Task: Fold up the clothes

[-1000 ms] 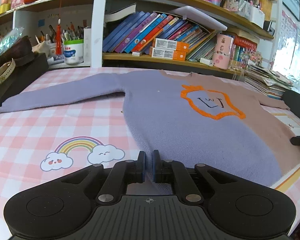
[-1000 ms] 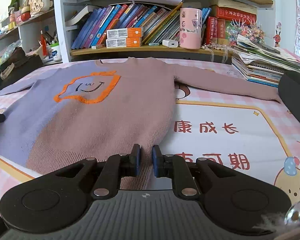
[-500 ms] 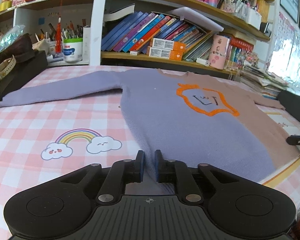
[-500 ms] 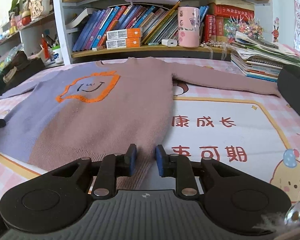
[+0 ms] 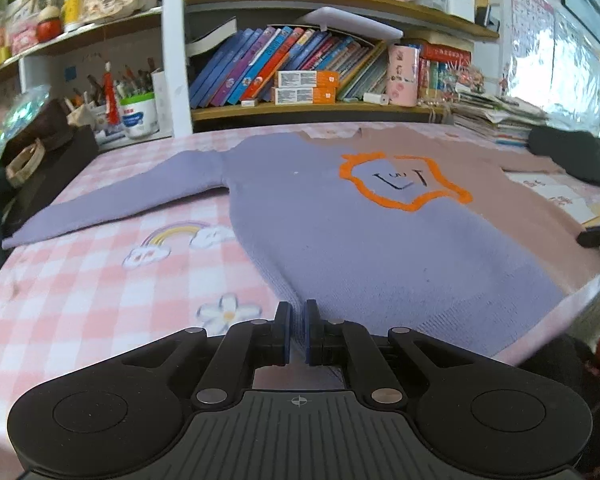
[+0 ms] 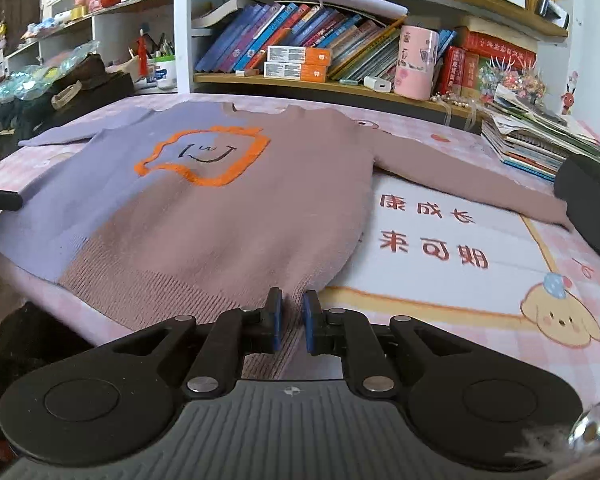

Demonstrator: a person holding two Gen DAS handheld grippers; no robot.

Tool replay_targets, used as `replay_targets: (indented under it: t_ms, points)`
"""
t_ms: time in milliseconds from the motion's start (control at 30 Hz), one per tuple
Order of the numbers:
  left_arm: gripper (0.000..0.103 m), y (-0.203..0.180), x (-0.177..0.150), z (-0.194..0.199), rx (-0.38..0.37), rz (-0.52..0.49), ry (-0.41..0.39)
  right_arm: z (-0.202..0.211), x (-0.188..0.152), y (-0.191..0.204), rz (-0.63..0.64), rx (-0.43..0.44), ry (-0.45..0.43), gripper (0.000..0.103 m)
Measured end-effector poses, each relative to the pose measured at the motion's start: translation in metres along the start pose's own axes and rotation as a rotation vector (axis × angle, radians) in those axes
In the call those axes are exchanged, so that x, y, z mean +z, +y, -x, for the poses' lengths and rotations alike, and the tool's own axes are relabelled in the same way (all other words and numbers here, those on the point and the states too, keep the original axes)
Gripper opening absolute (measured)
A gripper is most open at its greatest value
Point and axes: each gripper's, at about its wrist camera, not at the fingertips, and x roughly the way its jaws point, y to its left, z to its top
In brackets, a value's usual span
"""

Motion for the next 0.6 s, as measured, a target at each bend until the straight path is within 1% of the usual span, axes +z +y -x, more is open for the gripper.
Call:
replay_targets:
  t_ms: [100, 433, 600]
  points:
    - [0.006, 0.004, 0.000, -0.001, -0.008, 0.033, -0.007, -0.002, 0.002, -0.001, -0.023, 0.005, 0.000, 0.010]
    - [0.007, 0.007, 0.001, -0.007, -0.006, 0.048, -0.017, -0.007, 0.003, 0.001, -0.018, -0.010, -0.015, 0.010]
    - [0.009, 0.008, 0.001, -0.009, -0.003, 0.056, -0.024, -0.009, 0.004, 0.001, -0.017, -0.012, -0.020, 0.011]
